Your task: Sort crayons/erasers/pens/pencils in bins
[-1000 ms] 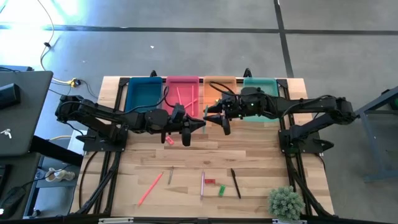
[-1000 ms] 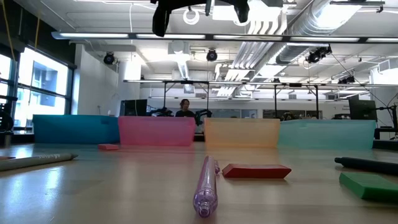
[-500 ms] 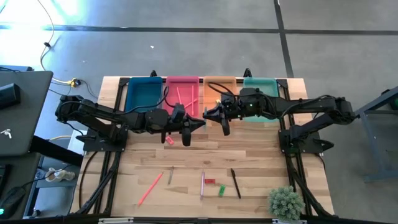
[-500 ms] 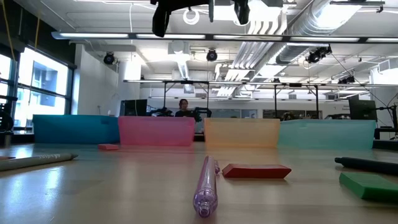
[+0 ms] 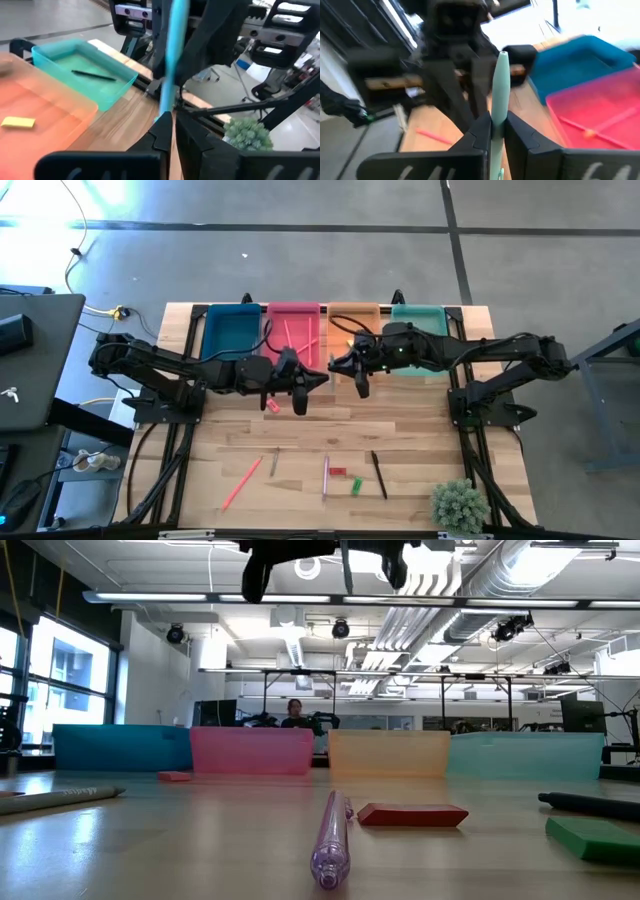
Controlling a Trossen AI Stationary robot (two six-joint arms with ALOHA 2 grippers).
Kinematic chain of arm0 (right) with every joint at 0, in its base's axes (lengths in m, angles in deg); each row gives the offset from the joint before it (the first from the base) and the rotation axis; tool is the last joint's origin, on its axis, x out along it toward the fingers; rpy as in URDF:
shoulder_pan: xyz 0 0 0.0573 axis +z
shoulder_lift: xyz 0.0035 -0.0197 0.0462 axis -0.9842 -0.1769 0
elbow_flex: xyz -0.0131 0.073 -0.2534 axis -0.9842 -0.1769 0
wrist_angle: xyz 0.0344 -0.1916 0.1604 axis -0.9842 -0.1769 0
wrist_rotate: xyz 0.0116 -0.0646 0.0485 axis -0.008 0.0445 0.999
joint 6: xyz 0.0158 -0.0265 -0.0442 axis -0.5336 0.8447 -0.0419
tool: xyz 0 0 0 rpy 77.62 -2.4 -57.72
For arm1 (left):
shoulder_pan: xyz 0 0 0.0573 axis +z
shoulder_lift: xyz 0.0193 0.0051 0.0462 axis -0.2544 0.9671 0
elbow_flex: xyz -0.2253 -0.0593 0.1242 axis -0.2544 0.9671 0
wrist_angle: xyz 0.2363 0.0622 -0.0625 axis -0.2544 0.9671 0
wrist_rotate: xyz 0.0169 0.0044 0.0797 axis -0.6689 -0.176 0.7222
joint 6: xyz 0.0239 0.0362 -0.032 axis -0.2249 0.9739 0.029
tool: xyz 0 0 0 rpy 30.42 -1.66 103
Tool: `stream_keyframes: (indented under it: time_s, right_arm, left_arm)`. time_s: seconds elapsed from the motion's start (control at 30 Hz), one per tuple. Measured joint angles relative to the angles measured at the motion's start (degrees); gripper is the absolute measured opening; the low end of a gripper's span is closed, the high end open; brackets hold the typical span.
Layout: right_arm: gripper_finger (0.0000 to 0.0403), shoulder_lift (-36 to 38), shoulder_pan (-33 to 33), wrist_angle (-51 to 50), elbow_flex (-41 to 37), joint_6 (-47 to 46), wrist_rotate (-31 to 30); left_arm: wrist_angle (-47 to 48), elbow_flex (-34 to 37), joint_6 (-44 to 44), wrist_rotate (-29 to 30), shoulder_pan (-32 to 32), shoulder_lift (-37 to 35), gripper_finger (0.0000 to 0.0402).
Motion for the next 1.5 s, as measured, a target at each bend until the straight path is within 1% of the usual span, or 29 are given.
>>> stream_keyframes:
  time_s: [0.17,0.3,0.4,0.53,0.67,0.87,1.07,1.17,1.4,1.5]
  right_arm:
    - [0.0013,0.0,-0.1,-7.9,0.0,0.5,-4.2]
    - [0.0012,0.1,-1.0,-16.1,0.0,1.1,-8.6]
    - [0.0012,0.1,-2.0,-22.1,0.0,1.9,-12.2]
    - [0.0012,0.1,-4.1,-28.8,0.0,2.6,-16.2]
    - [0.0012,0.1,-6.6,-33.0,0.0,3.1,-18.9]
    - [0.0012,0.1,-10.8,-36.4,0.0,3.5,-22.2]
    - [0.0012,0.1,-15.3,-37.3,0.0,4.6,-22.8]
    - [0.0012,0.1,-17.4,-37.4,0.0,5.2,-25.0]
    - [0.0012,0.1,-23.2,-37.7,0.0,5.1,-29.7]
    - [0.0012,0.1,-25.8,-37.7,0.0,5.0,-30.5]
  left_arm:
    - [4.5,0.0,-0.2,0.3,0.0,0.0,0.0045]
    - [9.8,0.0,-2.3,1.3,0.0,0.0,0.0073]
    - [13.6,0.0,-2.6,1.3,0.0,0.0,0.0088]
    - [17.6,0.0,-2.6,1.2,0.0,0.0,0.0094]
    - [21.4,0.0,-3.1,1.2,0.0,0.0,0.0091]
    - [25.6,0.0,-4.7,1.2,0.0,0.0,0.0084]
    - [28.2,0.0,-5.1,1.0,0.0,0.0,0.008]
    - [29.0,0.0,-5.1,1.1,0.0,0.0,0.0081]
    - [31.1,0.0,-2.1,1.1,0.5,0.0,0.008]
    - [32.6,0.0,-1.2,1.0,1.8,0.0,0.0082]
